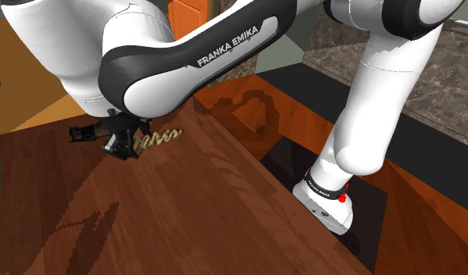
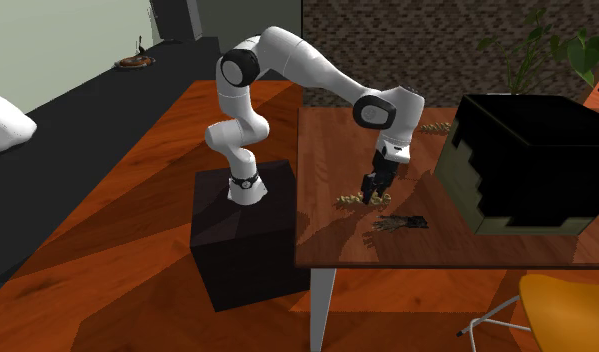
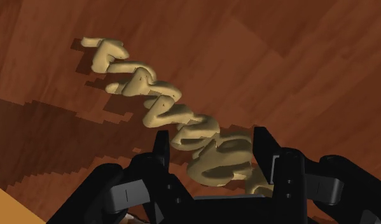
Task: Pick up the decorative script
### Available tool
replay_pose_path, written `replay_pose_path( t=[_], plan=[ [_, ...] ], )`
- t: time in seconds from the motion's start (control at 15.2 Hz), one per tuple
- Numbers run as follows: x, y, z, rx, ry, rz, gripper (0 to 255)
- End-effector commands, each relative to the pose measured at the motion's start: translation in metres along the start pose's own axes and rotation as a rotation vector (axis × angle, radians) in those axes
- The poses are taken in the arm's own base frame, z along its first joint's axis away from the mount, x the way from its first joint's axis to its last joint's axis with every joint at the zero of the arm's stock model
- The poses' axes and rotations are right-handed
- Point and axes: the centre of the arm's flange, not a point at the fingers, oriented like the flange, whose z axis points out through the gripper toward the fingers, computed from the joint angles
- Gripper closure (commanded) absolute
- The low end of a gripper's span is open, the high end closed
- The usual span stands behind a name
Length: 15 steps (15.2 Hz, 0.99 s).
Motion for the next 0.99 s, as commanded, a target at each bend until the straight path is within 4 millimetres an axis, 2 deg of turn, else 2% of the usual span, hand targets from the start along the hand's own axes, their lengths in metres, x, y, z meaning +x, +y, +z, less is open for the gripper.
replay_pose_path(
  t=[0.0, 0.4, 0.92],
  plan=[
    [0.000, 0.000, 0.000, 0.000, -0.001, 0.000, 255],
    [0.000, 0.000, 0.001, 0.000, -0.001, 0.000, 255],
    [0.001, 0.011, -0.040, 0.000, -0.001, 0.000, 255]
  ],
)
